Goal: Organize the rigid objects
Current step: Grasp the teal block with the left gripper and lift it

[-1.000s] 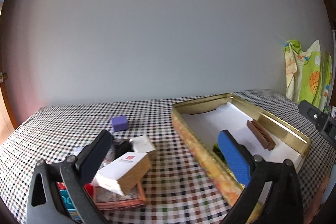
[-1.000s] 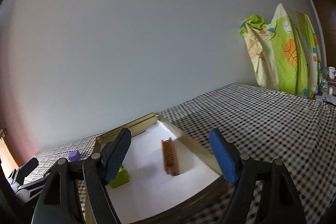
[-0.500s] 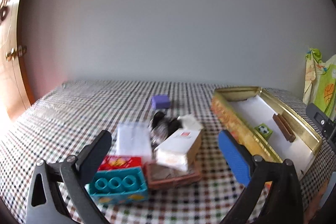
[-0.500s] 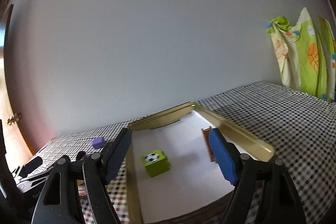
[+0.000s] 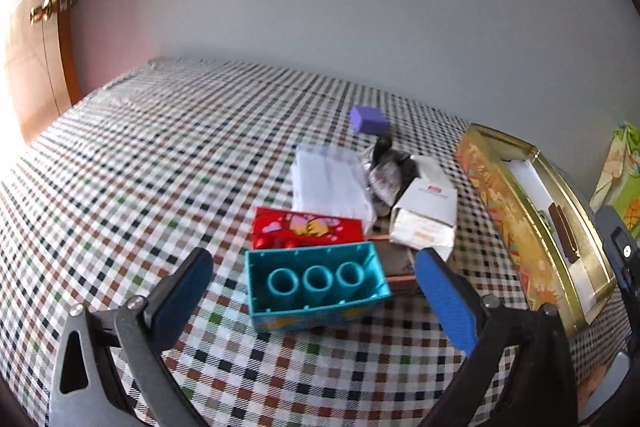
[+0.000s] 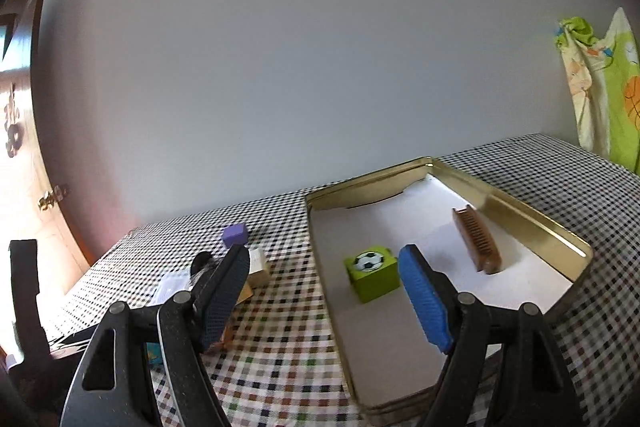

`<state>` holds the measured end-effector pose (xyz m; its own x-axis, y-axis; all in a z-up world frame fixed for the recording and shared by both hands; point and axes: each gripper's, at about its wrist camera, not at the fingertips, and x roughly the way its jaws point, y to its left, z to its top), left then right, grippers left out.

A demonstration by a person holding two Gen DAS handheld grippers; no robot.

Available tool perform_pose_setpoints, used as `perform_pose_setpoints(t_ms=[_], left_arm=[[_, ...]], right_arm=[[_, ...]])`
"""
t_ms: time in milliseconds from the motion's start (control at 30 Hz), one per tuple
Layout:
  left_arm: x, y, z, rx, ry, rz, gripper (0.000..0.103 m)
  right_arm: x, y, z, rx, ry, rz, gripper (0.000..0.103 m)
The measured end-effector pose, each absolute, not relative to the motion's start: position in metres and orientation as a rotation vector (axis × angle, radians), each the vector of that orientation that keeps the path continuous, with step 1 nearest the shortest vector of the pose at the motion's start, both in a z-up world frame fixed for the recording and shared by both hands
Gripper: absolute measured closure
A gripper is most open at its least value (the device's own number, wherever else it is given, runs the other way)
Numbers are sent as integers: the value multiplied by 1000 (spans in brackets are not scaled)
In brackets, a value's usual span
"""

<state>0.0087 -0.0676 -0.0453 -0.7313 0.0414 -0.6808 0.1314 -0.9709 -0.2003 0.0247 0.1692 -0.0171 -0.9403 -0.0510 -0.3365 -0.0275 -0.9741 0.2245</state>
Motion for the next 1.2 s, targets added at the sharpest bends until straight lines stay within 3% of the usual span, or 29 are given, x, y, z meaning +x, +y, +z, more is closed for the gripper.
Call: perform_pose_setpoints(t_ms=[167,233,667,833,1200], left_arm=[[-1,-78,-57,1227,445,-2812,17],[-2,-83,-61,1252,487,-2807,29],[17,-93,-50,1162,525,-2861,30],[26,-103,-31,956,411,-2895,30],[-2,-124,-9,789,335,-2856,30]], right_arm=[[21,154,-20,596,-306,-3024,24],[17,149,-21,625,-298,-3006,24],[-6,133,-32,776,-264,-2900,24],[-18,121,-35,845,-288,-2793,24],[-72,92,-39,987,-355,-2642,23]])
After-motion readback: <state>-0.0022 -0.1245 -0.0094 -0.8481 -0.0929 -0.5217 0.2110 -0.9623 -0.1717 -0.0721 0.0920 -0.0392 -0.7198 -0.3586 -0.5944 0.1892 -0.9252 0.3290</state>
